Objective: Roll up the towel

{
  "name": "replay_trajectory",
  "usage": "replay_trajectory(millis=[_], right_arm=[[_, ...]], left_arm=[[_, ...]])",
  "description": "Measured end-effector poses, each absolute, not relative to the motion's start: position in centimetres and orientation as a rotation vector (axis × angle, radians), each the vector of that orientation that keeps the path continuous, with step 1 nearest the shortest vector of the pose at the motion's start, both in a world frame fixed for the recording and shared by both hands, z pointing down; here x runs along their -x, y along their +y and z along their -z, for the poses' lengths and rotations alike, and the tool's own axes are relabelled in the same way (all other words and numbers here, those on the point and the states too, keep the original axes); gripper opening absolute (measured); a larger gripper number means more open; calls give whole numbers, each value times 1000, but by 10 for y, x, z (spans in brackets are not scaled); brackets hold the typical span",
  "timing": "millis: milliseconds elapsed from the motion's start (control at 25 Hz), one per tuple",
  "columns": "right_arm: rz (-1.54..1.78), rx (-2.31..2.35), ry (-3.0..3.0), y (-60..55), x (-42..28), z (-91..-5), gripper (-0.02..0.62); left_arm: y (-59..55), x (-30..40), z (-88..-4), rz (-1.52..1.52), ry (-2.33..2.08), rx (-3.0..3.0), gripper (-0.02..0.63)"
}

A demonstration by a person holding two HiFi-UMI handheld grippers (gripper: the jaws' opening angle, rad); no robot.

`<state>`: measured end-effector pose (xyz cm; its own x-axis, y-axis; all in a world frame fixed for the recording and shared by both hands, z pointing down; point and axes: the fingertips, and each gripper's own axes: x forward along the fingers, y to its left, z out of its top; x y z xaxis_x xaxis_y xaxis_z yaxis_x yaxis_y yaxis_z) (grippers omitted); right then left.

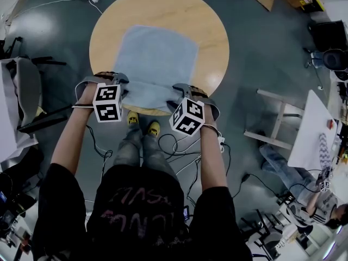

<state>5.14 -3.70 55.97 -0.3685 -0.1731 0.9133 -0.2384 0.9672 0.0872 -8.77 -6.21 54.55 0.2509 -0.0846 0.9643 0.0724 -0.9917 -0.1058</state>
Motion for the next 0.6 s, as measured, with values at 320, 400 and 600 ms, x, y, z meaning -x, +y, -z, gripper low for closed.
replay_trajectory(millis=[320,400,600], right_arm=[[-72,-345,-1958,-51,-50,-578,272],[-80,-347,-1963,-50,-49,-580,265],[-27,-416,-1999,-50,-61,-554,268]], left_arm=[[-87,82,-556,1776,122,2372,149],[-87,81,-556,1757,131,2387,150],[-89,93,-531,1692,232,2433,167]])
